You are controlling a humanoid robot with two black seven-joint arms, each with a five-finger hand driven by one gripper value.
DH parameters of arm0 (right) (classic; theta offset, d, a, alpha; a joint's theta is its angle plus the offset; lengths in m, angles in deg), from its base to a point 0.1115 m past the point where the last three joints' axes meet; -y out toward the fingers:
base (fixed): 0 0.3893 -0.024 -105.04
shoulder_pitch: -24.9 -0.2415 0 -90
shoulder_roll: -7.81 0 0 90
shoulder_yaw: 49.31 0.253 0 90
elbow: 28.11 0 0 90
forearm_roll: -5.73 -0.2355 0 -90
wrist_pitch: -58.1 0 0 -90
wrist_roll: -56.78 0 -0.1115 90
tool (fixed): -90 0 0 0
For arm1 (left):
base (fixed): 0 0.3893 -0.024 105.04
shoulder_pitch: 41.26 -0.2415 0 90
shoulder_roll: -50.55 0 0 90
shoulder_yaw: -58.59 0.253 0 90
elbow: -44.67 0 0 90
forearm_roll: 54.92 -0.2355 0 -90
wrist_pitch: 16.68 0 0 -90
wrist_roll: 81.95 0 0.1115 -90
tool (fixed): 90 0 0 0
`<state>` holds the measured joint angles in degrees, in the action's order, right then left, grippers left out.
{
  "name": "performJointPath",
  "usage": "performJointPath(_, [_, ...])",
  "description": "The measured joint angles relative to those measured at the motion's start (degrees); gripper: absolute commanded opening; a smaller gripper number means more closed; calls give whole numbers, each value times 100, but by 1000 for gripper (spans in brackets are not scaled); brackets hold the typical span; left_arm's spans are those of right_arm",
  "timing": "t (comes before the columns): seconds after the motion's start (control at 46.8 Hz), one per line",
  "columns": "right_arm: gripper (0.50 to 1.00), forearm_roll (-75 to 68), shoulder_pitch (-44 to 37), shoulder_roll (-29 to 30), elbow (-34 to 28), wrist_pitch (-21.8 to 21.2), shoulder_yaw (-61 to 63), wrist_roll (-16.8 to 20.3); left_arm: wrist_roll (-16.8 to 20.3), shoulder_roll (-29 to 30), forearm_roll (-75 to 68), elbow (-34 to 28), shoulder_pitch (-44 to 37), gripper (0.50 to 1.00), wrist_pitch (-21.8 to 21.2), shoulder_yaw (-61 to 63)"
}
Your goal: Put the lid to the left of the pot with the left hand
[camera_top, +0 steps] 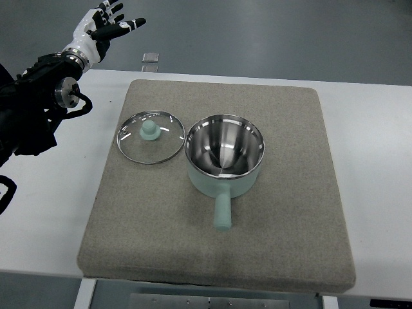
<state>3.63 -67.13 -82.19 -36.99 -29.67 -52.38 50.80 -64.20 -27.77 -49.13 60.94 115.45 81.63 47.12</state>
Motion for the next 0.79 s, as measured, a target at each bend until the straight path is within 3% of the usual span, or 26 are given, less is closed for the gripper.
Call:
performJointPath(0.619, [924, 0, 0, 0, 0, 0, 0, 0, 10, -130, 54, -335, -2, 992, 31, -385])
performJointPath(0.79, [924, 0, 0, 0, 0, 0, 0, 0, 17, -114, 49, -358, -8, 992, 311, -804])
